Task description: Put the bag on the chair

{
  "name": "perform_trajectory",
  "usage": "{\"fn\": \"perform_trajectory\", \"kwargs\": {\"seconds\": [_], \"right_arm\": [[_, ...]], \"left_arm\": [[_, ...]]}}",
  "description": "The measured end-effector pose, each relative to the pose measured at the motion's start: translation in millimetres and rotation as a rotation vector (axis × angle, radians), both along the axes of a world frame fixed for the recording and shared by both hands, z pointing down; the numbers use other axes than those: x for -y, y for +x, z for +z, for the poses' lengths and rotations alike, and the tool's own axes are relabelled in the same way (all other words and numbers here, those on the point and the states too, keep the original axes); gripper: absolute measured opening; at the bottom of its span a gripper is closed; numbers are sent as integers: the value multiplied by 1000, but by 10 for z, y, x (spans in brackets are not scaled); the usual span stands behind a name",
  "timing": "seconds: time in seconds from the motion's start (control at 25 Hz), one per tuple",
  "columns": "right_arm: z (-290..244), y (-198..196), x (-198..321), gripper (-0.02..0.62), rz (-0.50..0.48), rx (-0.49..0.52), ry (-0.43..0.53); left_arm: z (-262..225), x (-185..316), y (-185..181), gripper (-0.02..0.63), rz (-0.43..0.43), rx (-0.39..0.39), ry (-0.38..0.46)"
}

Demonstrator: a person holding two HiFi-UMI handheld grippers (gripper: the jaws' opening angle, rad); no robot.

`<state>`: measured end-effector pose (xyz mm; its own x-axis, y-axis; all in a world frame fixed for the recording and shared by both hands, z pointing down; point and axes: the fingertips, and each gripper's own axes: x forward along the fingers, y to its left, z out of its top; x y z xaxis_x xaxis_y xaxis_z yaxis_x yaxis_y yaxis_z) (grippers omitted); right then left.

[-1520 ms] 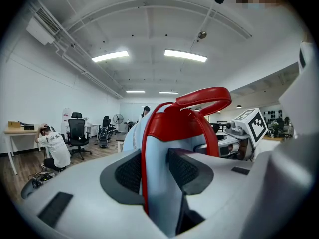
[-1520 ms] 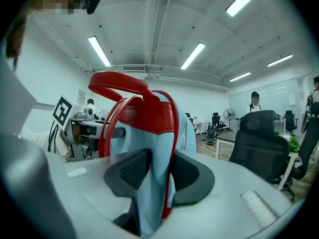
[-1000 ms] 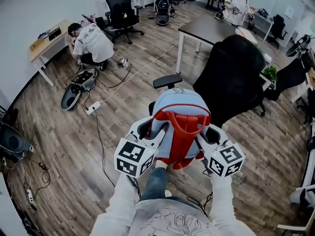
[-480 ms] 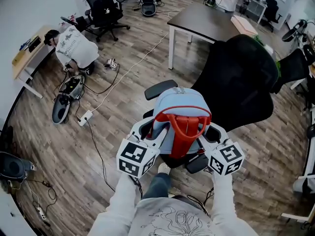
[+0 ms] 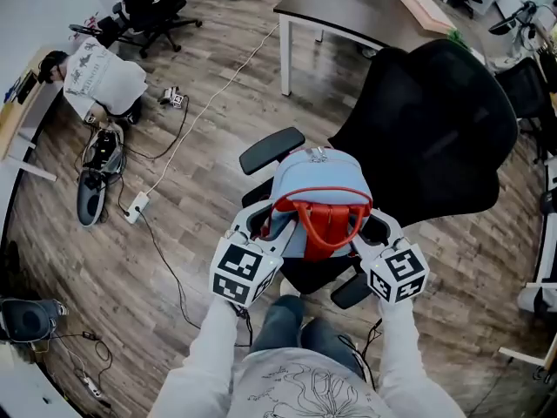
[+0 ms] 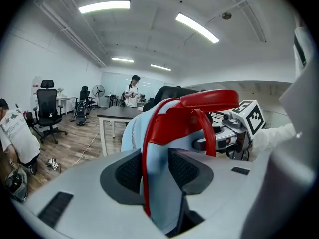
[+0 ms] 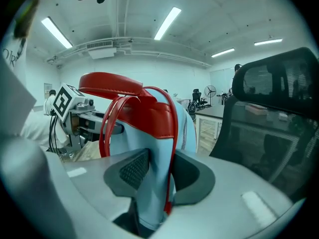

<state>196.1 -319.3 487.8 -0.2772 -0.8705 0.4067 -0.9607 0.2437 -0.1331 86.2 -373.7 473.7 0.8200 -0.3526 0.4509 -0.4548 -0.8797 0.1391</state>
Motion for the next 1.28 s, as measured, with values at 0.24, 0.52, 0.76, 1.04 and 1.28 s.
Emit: {"fn": "perform_trajectory", "kwargs": {"seconds": [0.24, 0.52, 0.76, 1.04, 1.28], "right_arm": [[465, 127, 68, 141, 8, -37, -71], [1112, 261, 120, 141, -21, -71, -179], [1692, 318, 141, 140, -48, -87, -250], [2390, 478, 220, 138, -111, -133, -339], [2853, 432, 143, 132, -156, -203, -397]], "left_arm": [[504, 102, 140, 152, 44, 63, -48], [1119, 157, 267, 152, 55, 141, -103], [1718, 172, 310, 149, 64, 198, -163], [2392, 227, 448, 141, 77, 294, -187], [2881, 173, 421, 141, 107, 404, -185]]}}
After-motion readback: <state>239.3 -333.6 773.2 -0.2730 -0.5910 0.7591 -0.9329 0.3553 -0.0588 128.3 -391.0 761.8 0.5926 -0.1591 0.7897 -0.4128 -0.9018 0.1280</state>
